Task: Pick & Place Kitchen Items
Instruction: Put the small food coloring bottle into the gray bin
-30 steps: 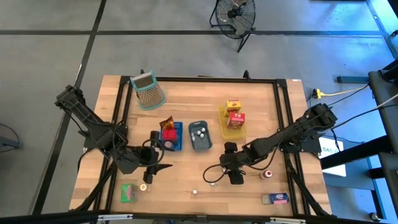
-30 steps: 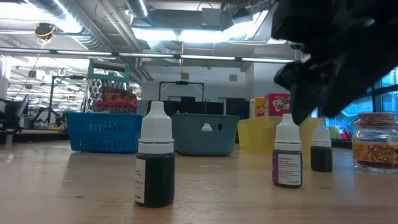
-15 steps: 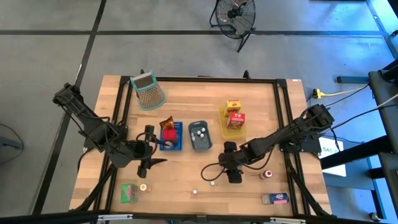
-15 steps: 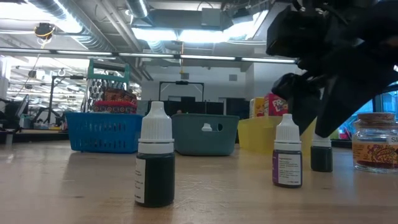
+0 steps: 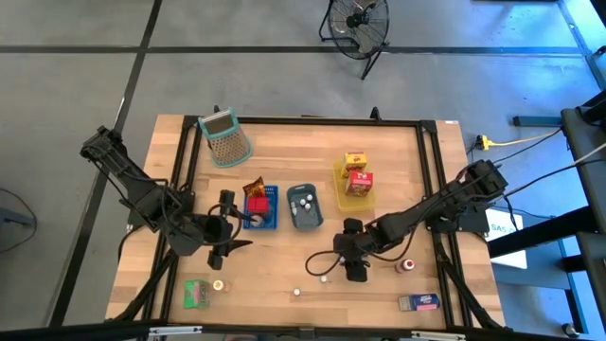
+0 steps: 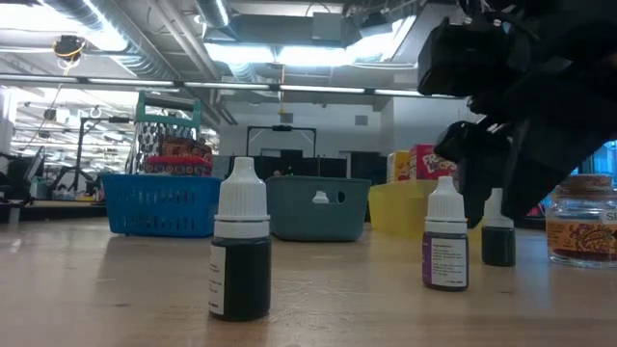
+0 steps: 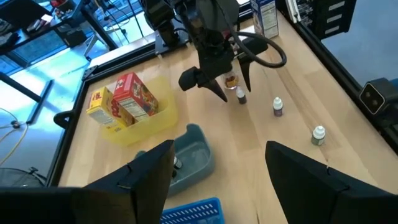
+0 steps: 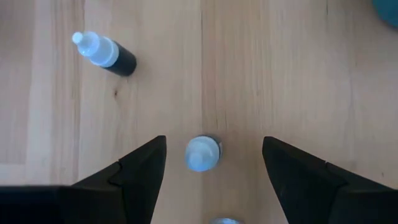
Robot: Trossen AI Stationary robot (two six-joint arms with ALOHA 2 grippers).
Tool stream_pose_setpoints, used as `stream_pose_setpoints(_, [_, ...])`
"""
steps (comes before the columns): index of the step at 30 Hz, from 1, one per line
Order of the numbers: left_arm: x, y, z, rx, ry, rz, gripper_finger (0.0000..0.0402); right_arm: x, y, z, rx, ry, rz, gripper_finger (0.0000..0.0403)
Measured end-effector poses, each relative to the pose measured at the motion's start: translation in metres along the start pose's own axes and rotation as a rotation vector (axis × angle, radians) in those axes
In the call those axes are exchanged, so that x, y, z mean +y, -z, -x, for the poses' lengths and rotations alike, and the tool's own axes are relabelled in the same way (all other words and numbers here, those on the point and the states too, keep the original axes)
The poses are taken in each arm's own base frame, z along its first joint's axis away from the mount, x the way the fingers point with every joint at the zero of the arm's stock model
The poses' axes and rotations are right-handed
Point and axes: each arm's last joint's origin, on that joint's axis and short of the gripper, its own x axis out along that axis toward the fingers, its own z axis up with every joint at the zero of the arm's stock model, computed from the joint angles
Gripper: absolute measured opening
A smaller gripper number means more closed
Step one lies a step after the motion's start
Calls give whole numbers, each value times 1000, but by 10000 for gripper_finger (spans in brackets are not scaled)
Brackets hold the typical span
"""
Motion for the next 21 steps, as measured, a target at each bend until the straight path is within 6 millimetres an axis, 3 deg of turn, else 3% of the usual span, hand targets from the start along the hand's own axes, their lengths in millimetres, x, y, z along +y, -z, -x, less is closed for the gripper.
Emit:
stream_pose_setpoints(9, [0, 0, 0, 0, 9, -15, 249, -1, 5, -17, 50, 15, 1, 268])
stream_pose_setpoints(21, [0, 0, 0, -1, 8, -4, 249, -2, 5, -19, 45, 24, 4, 268])
